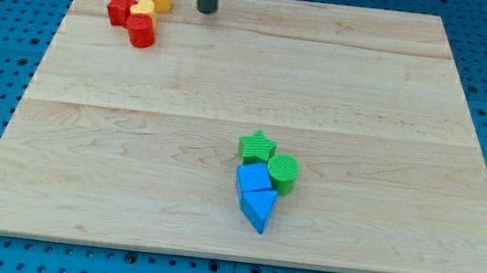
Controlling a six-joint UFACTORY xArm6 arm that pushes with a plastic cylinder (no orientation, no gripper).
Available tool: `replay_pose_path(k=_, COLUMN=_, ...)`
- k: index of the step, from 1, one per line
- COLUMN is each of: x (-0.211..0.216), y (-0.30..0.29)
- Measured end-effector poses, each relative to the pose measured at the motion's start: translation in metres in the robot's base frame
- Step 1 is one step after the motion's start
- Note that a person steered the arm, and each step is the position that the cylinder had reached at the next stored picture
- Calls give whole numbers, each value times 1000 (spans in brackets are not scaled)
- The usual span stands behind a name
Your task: Move the yellow hexagon left a bit
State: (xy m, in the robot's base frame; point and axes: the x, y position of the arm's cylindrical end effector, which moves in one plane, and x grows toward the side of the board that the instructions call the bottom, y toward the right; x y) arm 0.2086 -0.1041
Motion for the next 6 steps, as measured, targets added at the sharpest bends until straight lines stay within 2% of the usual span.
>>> replay_pose_path(k=1, x=-12, y=-35)
replay_pose_path(k=3, x=4, y=-27)
replay_pose_path(k=5, x=7, y=-61)
replay_pose_path(k=6, x=24, y=-36)
